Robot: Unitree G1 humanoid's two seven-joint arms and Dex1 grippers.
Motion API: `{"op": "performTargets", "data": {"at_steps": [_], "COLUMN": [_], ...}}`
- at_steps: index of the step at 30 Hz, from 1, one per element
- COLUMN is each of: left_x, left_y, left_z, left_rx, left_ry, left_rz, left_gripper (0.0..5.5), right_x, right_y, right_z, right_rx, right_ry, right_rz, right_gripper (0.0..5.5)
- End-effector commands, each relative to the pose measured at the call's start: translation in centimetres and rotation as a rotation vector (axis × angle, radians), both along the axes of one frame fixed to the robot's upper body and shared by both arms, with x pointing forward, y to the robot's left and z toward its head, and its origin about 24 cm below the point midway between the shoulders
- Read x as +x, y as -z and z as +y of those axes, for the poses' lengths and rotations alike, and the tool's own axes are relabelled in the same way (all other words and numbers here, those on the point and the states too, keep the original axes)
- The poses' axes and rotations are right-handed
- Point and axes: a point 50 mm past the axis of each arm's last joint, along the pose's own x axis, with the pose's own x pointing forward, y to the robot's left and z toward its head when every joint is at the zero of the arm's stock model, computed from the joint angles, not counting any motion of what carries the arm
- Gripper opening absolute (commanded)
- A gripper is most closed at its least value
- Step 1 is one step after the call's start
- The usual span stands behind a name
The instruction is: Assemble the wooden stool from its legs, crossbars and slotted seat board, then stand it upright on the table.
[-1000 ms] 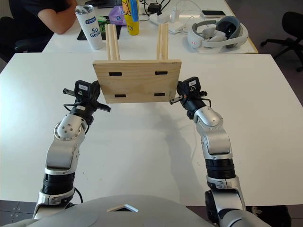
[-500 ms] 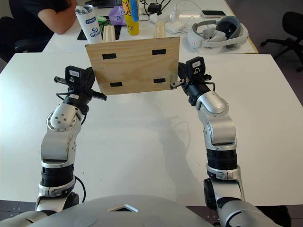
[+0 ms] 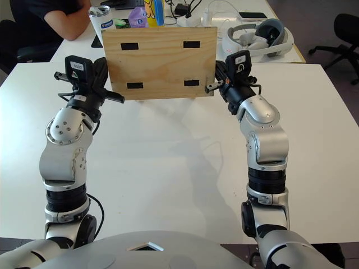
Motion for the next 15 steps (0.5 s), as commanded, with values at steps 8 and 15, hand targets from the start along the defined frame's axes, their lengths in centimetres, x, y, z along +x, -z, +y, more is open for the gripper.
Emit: {"op": "performTargets", "data": {"at_steps": [8, 15], "left_x": [0.9, 0.7], "left_y": [-2.4, -4.6], "left_z": [-3.0, -3.4], "left_rx": [-0.136, -0.229], "left_ry": [0.217, 0.284], "left_rz": [0.064, 0.089], "left_gripper": [0.01, 0.01], "right_x": [-0.2, -0.9], "right_y": [-4.7, -6.9], "right_z": [2.8, 3.3], "right_rx": [0.096, 0.188], "right_ry": [-0.22, -0.275], "right_rz": [0.09, 0.153], "right_gripper": [0.0, 0.0]}}
